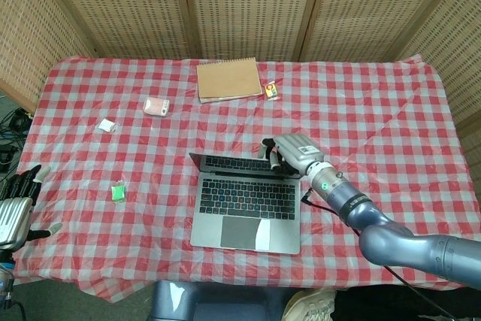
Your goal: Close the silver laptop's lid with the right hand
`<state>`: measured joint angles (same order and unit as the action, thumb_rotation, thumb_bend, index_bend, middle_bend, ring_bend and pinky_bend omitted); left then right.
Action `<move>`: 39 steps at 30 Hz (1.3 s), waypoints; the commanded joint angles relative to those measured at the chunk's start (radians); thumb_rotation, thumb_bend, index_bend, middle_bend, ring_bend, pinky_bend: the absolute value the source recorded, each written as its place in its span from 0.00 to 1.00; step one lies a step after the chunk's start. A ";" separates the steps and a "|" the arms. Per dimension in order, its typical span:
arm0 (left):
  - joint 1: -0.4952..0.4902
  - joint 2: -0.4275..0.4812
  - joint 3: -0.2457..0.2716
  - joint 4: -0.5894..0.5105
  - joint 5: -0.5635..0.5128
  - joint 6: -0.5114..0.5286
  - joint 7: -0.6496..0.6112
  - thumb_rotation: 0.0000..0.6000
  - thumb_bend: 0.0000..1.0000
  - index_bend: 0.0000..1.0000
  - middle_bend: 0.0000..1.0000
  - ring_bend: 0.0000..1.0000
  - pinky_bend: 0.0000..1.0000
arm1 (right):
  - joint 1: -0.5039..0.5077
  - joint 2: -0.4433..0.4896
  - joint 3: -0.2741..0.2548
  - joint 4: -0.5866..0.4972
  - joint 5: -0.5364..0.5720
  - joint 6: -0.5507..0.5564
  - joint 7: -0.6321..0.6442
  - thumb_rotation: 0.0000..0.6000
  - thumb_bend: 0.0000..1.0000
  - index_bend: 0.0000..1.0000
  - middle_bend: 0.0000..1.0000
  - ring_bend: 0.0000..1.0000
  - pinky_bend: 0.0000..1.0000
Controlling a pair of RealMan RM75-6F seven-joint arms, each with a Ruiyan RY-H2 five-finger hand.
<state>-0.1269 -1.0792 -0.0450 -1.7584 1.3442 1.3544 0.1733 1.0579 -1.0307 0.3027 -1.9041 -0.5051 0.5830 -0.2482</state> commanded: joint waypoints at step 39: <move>-0.013 -0.023 0.005 0.009 -0.027 -0.017 0.036 1.00 0.00 0.00 0.00 0.00 0.00 | -0.159 -0.204 -0.353 0.127 -1.019 0.098 -0.124 1.00 1.00 0.44 0.52 0.50 0.44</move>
<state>-0.1390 -1.1015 -0.0410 -1.7498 1.3182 1.3389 0.2082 0.9149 -1.2140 -0.0141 -1.8194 -1.4580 0.6564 -0.3885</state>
